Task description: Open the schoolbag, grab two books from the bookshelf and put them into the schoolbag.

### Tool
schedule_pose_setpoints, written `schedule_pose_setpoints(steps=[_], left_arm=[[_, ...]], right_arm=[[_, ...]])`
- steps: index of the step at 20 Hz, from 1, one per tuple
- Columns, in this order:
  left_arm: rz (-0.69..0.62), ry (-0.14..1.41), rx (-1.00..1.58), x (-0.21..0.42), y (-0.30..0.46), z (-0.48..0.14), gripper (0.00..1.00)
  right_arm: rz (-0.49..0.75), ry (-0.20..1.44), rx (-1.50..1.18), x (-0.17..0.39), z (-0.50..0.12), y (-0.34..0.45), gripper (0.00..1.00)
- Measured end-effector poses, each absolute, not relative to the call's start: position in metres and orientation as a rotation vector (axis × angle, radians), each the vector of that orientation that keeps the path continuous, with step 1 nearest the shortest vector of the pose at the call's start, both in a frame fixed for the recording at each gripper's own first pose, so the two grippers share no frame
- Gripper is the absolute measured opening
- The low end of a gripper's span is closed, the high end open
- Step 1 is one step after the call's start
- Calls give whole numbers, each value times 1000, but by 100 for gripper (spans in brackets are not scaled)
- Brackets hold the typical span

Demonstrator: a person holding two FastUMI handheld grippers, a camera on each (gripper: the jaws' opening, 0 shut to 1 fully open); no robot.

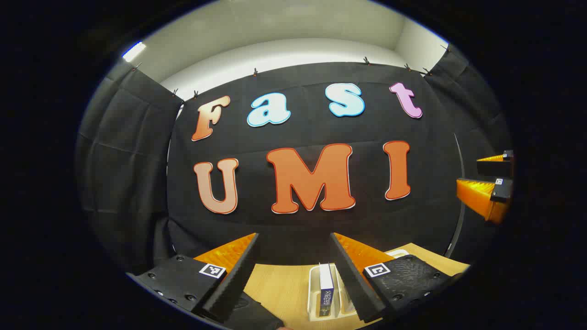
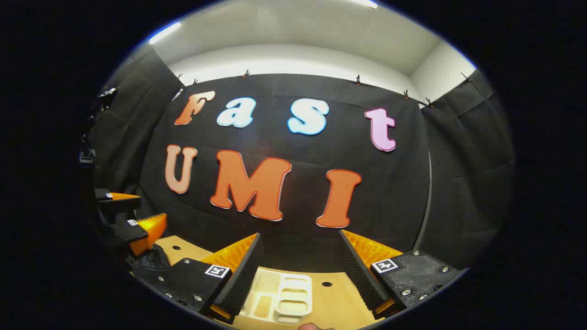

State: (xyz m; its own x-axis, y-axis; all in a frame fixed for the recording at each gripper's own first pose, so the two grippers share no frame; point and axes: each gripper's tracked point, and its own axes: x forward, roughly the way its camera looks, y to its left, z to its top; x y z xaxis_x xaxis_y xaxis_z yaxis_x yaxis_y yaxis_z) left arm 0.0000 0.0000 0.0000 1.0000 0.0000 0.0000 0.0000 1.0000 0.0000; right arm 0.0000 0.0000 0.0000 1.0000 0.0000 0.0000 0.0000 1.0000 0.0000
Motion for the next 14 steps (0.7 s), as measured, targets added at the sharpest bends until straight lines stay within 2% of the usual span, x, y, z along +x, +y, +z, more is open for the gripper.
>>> schedule_pose_setpoints(steps=[6,7,8,9,10,14], left_arm=[[-21,23,-16,13,-51,-9,94],[-24,19,-19,13,-58,-10,94],[-28,15,-25,14,-64,-10,94],[-33,16,-33,14,-70,-12,96],[-38,23,-41,14,-74,-14,94],[-69,39,-67,15,-77,-21,94]], right_arm=[[-117,7,-90,12,4,-103,96],[-131,-2,-109,11,9,-117,100],[-136,-12,-138,10,15,-128,96],[-157,-15,-167,10,20,-142,100],[-172,-16,-178,7,27,-154,96],[-265,-52,-307,-15,68,-205,97]])
